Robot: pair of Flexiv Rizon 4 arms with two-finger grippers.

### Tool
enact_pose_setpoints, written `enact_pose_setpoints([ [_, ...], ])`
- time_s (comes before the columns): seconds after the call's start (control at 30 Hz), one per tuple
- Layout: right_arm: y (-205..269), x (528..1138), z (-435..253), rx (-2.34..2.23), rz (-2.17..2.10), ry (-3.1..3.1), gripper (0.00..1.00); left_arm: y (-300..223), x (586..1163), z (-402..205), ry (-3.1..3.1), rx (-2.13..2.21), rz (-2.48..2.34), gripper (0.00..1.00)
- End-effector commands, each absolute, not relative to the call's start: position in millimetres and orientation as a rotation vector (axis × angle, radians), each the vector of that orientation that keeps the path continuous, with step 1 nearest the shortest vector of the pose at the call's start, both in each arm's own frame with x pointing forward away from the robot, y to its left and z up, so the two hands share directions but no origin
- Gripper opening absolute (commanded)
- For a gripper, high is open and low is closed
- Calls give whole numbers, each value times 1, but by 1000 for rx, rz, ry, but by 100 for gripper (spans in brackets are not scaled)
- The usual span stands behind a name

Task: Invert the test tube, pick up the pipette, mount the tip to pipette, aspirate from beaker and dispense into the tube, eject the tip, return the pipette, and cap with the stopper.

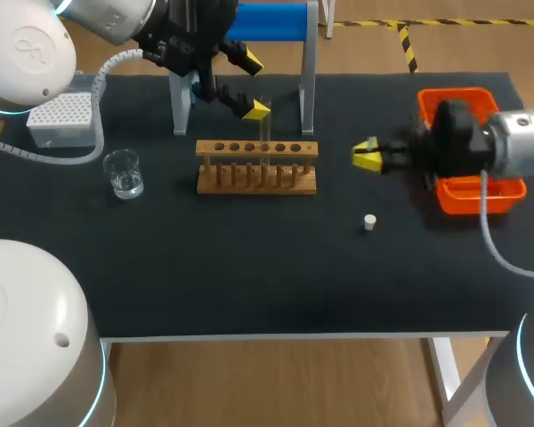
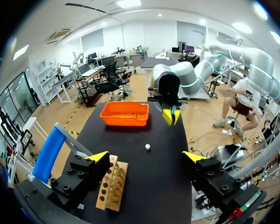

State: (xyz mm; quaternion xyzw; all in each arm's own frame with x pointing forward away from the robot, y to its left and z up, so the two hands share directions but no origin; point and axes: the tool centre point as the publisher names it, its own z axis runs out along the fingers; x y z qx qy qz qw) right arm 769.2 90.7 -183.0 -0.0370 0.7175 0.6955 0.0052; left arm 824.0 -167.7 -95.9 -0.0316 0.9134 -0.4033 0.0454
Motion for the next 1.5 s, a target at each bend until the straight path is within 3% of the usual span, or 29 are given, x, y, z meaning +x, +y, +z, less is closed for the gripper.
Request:
enact_pose_setpoints([
  [0.03, 60, 765, -190, -111, 2180, 2240, 0, -167, 825, -95, 2793, -95, -1230, 100],
  [0.6, 26, 765, -209, -95, 2254, 2247, 0, -167, 825, -95, 2793, -95, -1230, 100],
  [1.5, 24, 764, -217, -86, 2260, 2276, 0, -167, 825, -95, 2793, -95, -1230, 100],
])
